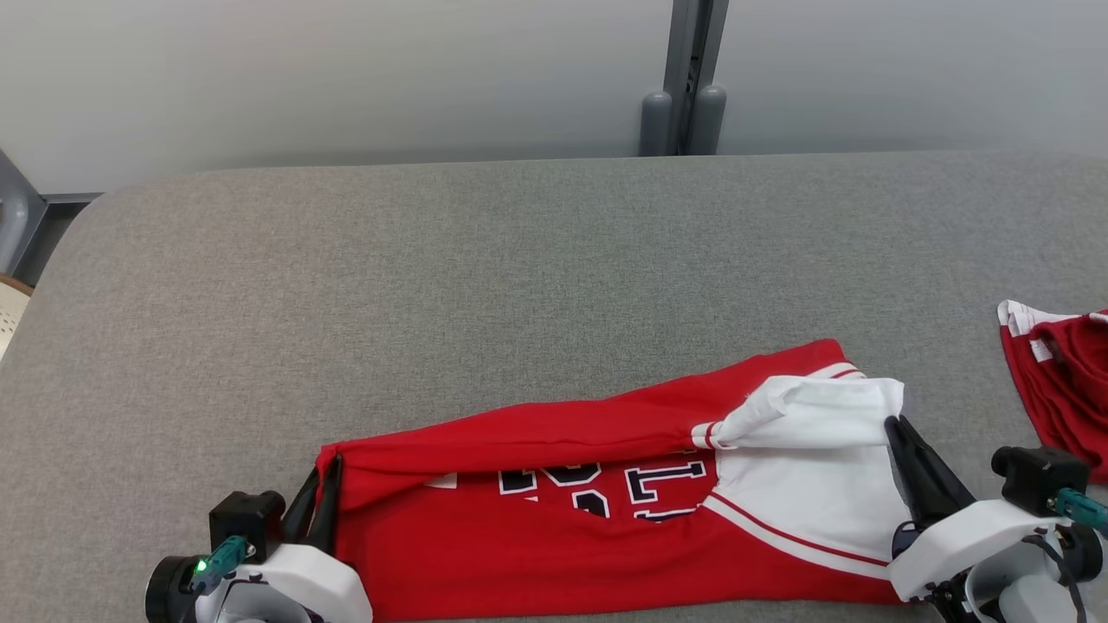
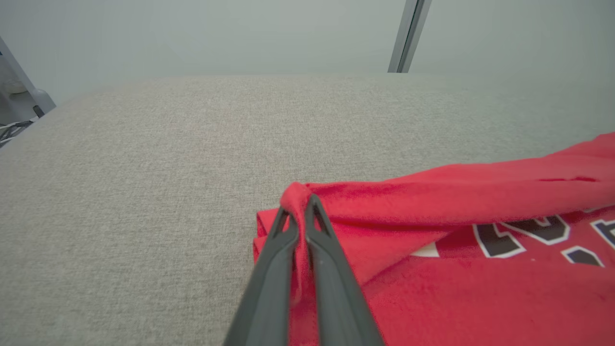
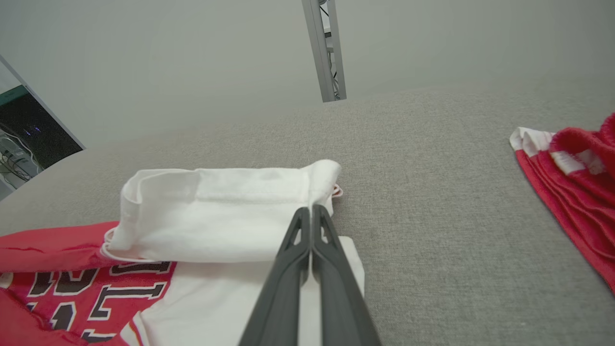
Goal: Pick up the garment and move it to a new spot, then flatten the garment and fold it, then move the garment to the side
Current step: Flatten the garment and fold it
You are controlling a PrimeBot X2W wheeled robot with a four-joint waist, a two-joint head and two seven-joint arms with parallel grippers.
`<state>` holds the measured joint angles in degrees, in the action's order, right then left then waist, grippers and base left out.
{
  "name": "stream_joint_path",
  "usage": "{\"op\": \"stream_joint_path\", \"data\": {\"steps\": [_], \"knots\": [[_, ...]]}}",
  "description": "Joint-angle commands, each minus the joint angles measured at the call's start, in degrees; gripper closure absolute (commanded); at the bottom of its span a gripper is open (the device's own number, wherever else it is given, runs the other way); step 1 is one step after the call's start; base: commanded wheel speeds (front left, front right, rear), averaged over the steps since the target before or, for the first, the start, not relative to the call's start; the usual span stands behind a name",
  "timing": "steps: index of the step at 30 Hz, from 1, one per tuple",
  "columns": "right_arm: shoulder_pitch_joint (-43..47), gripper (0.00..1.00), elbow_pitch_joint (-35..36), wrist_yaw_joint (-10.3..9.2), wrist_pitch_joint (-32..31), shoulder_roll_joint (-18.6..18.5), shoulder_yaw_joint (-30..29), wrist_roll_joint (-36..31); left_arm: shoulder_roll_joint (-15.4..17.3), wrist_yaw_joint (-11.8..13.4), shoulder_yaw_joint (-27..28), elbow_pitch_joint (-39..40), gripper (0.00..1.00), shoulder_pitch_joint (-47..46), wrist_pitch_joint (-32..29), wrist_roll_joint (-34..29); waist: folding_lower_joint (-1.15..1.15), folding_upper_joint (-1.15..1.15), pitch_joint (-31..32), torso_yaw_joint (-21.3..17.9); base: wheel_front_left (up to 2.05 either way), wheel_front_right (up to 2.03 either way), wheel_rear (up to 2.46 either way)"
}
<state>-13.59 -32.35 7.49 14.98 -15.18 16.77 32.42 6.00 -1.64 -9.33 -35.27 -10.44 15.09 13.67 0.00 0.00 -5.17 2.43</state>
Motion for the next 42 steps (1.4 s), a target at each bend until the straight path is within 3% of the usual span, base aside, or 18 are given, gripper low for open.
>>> {"op": "stream_joint_path", "data": {"steps": [1, 6, 7, 8, 9, 10, 11, 15, 18, 34, 42], "knots": [[1.0, 1.0, 0.2, 0.0, 0.2, 0.1, -0.8, -0.4, 0.2, -0.5, 0.9, 0.7, 1.0, 1.2, 0.0, -0.7, 0.0, 0.0, 0.4, 0.0, 0.0, 0.0, 0.0], [2.3, 1.0, -0.1, 0.0, 0.2, 0.9, -1.4, -1.7, -0.1, -1.3, 2.2, 1.4, 1.0, 3.3, 0.0, -2.4, 0.0, 0.0, 1.3, -0.3, 0.0, 0.0, 0.0], [2.5, 0.65, -0.4, 0.0, 0.2, 1.0, -1.8, -2.0, -0.3, -1.2, 2.5, 1.3, 0.79, 3.8, 0.0, -2.7, 0.0, 0.0, 1.4, -0.3, 0.0, 0.0, 0.0], [2.7, 0.37, -0.9, 0.0, 0.2, 1.1, -2.1, -2.2, -0.4, -0.9, 2.8, 2.0, 0.54, 4.2, 0.1, -2.9, 0.0, 0.0, 1.5, -0.4, 0.0, 0.0, 0.0], [2.8, 0.0, -1.0, 0.0, 0.2, 1.4, -2.8, -2.3, -0.6, -0.5, 3.2, 2.7, 0.13, 4.8, 0.1, -3.3, 0.0, 0.0, 1.7, -0.5, 0.0, 0.0, 0.0], [2.8, 0.0, -1.0, 0.0, 0.2, 1.4, -2.8, -2.3, -0.6, -0.5, 3.2, 2.7, 0.13, 4.8, 0.1, -3.3, 0.0, 0.0, 1.7, -0.5, 0.0, 0.0, 0.0], [2.8, 0.0, -0.8, 0.0, 0.2, 1.4, -3.6, -2.7, -0.8, 0.2, 3.9, 3.8, 0.0, 5.6, 0.1, -3.6, 0.0, 0.0, 1.9, -0.6, 0.0, 0.0, 0.0], [4.6, 0.0, 1.6, 0.0, 0.2, 2.5, -8.5, -5.4, -1.7, 3.6, 6.4, 10.7, 0.0, 10.1, 0.1, -6.3, 0.0, 0.0, 2.7, -0.8, 0.0, 0.0, 0.0], [6.1, 0.0, 3.3, 0.0, 0.2, 3.5, -10.9, -7.5, -2.1, 4.6, 6.9, 14.0, 0.0, 12.7, 0.1, -8.2, 0.0, 0.0, 3.5, -0.8, 0.0, 0.0, 0.0], [7.7, 0.0, 3.6, 0.0, 0.2, 7.7, -15.7, -14.0, -2.9, 7.7, 5.9, 18.7, 0.0, 16.3, 0.1, -11.7, 0.0, 0.0, 6.0, 0.5, 0.0, 0.0, 0.0], [4.4, 0.0, -1.5, 0.0, 0.2, 8.1, -14.6, -14.8, -3.0, 8.1, 5.6, 19.7, 0.0, 14.5, 0.1, -10.8, 0.0, 0.0, 2.4, 2.0, 0.0, 0.0, 0.0]]}}
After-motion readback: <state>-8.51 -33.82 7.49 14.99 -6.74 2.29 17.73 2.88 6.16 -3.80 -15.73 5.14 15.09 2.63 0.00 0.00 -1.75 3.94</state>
